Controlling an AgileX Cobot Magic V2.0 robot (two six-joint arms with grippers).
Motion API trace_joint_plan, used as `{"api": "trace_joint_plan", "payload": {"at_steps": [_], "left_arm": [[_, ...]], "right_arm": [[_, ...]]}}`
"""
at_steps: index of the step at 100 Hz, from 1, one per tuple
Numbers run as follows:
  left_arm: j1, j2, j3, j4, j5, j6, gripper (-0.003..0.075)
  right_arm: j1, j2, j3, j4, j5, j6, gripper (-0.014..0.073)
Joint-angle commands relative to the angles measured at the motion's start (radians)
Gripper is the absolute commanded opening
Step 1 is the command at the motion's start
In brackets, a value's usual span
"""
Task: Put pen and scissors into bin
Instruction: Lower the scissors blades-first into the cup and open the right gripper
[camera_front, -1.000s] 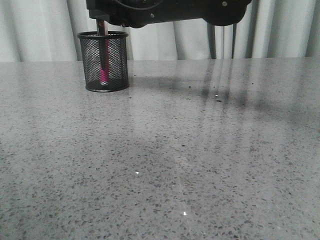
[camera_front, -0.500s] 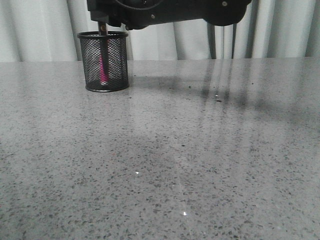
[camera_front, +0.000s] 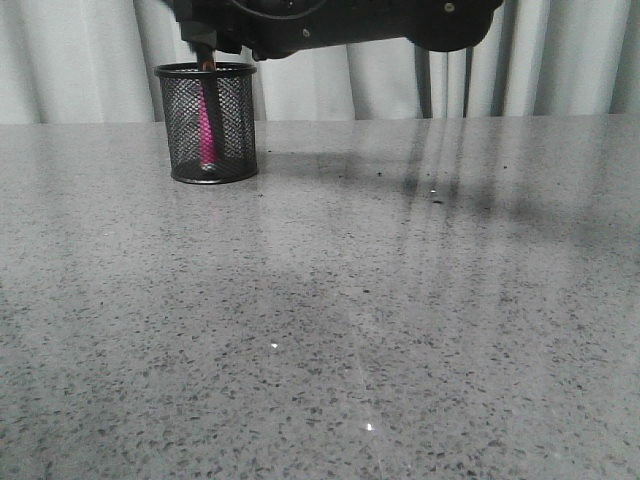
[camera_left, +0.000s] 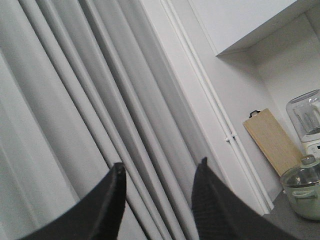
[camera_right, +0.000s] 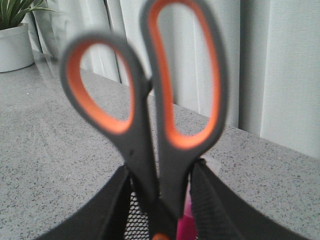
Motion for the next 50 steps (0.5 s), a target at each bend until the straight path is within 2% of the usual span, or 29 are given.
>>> {"api": "trace_joint_plan", "payload": {"at_steps": [1,7,14,44,50], "left_arm": [[-0.009,0.004,-0.022,-0.03,-0.016,-0.014,0.0281],[-0.009,0.004,-0.022,-0.03,-0.016,-0.014,0.0281],[-0.009,0.004,-0.022,-0.03,-0.016,-0.014,0.0281],[-0.009,0.004,-0.022,-0.03,-0.016,-0.014,0.0281],[-0.009,0.004,-0.022,-0.017,-0.016,-0.014,0.028]], "right_arm": [[-0.004,-0.063,-0.036,0.03,-0.06,-0.001,0.0335],[-0.004,-0.063,-0.036,0.03,-0.06,-0.001,0.0395],[-0.004,-0.063,-0.036,0.03,-0.06,-0.001,0.0425],[-0.004,-0.07,-0.036,0.03,-0.063,-0.001,0.0421],[-0.004,-0.084,-0.036,0.03,-0.084,-0.001,0.0381]]}}
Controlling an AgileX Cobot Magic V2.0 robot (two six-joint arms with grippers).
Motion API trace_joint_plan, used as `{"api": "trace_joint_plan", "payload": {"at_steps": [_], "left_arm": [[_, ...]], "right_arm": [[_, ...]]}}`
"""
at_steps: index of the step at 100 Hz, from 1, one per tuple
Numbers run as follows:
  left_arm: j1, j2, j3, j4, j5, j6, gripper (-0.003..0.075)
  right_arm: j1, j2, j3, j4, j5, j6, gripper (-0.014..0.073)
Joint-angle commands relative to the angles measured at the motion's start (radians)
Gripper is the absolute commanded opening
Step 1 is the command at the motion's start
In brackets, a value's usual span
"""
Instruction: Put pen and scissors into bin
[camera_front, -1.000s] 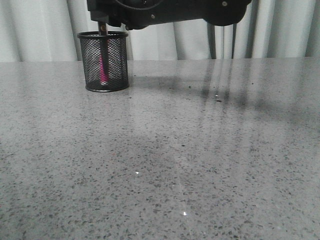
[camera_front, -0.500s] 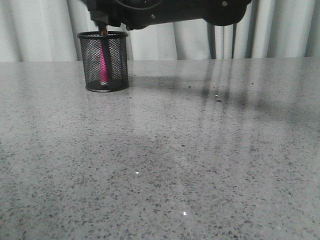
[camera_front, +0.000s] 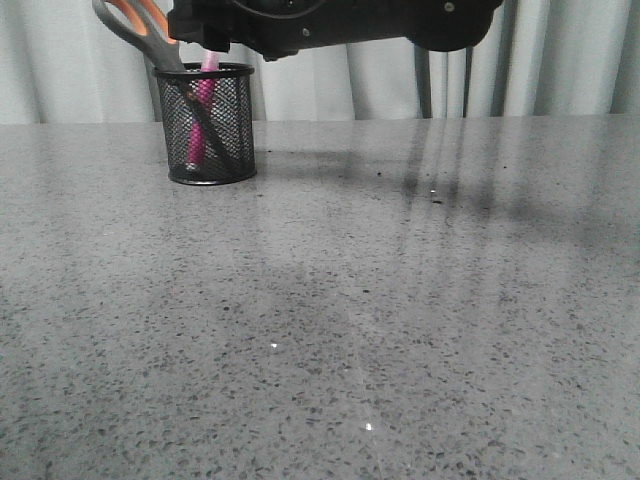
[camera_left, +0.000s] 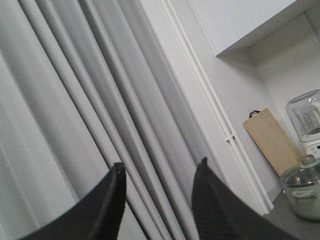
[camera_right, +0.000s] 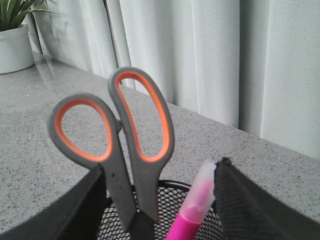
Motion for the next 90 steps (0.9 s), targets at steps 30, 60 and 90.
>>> {"api": "trace_joint_plan", "payload": {"at_steps": [30,60,90], "left_arm": [[-0.009,-0.044,0.059,0.379,-0.192,-0.424,-0.0005],[-0.009,-0.303,0.304,0.692,-0.18,-0.811,-0.0019],[-0.007,-0.478,0.46,0.797,0.085,-1.031,-0.0019]], "right_arm": [[-0.004,-0.3,-0.026,-0.008,-0.192,0.02,-0.0054],[-0.004,-0.758,0.224,-0.477,0.067,0.432,-0.0053],[-0.004,-1.425,0.759,-0.605,0.439,0.606,-0.0054]]}}
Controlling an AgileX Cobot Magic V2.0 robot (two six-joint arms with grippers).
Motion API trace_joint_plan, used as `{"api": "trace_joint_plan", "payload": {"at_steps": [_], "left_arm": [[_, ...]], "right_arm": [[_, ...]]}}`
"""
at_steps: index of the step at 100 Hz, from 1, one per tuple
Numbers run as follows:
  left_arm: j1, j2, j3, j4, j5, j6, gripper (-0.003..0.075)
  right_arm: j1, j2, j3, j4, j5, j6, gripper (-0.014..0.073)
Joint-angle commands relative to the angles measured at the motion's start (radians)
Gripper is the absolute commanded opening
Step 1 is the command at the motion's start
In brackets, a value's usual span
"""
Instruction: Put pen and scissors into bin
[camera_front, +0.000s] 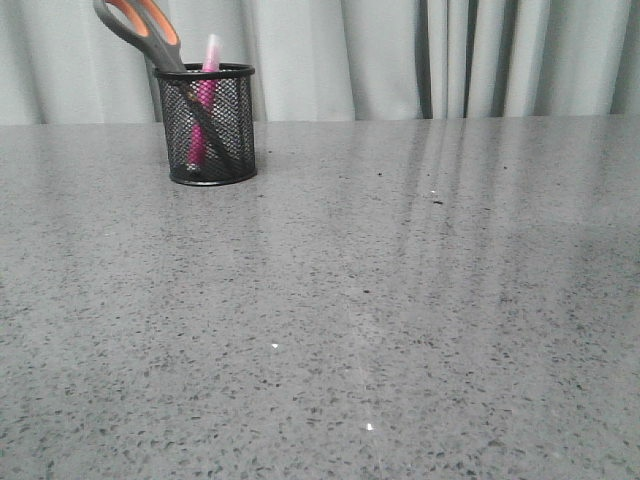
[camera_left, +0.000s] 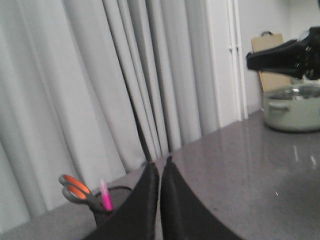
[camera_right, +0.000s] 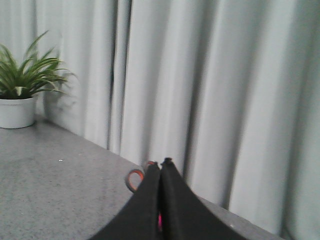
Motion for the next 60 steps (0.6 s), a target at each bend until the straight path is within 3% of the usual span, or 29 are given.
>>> {"api": "trace_joint_plan", "payload": {"at_steps": [1,13,29,60], "left_arm": [[-0.007,-0.022,0.017,-0.007,0.007,-0.052,-0.0019],[-0.007,-0.051,0.055,-0.007,0.019,-0.059,-0.0019],[-0.007,-0.055,0.062,-0.007,0.019,-0.059,-0.0019],[-0.007,-0.057,0.062,-0.008,0.026,-0.059,-0.0019]], "right_arm": [[-0.004,-0.225,0.124,-0.003,0.114,0.052,-0.0054],[-0.004,-0.532,0.316,0.003,0.221,0.167,-0.0053],[0.004,-0.827,0.475,0.139,0.338,0.176,-0.0053],[0.046,-0.666,0.491,0.119,0.292,0.083,-0.0054]]}}
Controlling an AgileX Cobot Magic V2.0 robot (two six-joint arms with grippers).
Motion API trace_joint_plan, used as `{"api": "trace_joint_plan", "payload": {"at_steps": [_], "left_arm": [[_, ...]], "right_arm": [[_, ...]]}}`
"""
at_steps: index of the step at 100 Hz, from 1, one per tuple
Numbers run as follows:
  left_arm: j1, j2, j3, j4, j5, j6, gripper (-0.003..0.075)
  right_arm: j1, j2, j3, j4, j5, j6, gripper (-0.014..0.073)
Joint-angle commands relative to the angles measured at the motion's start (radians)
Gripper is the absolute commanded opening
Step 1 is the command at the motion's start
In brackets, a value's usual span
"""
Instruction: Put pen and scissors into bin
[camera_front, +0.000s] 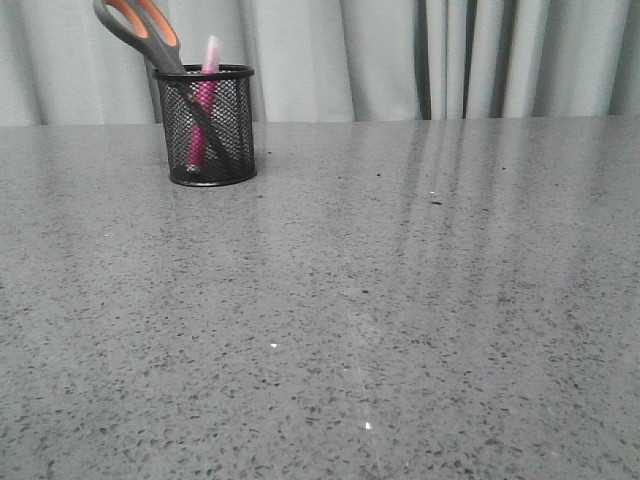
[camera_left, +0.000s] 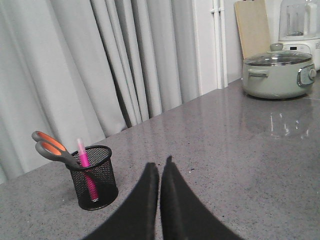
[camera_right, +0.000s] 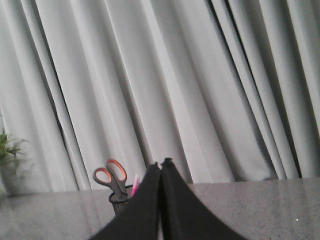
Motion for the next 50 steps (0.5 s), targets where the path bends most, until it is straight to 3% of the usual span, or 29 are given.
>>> {"api": "trace_joint_plan", "payload": {"at_steps": [1,50], "left_arm": [[-0.007,0.016,-0.025,-0.024,-0.058,-0.011,-0.0019],[-0.007,0.016,-0.025,-0.024,-0.058,-0.011,-0.0019]], "right_arm": [[0.001,0.065,-0.026,-0.046,-0.036,-0.024,-0.0054],[0.001,0.072,-0.026,-0.092,-0.008,-0.024,-0.0054]]}}
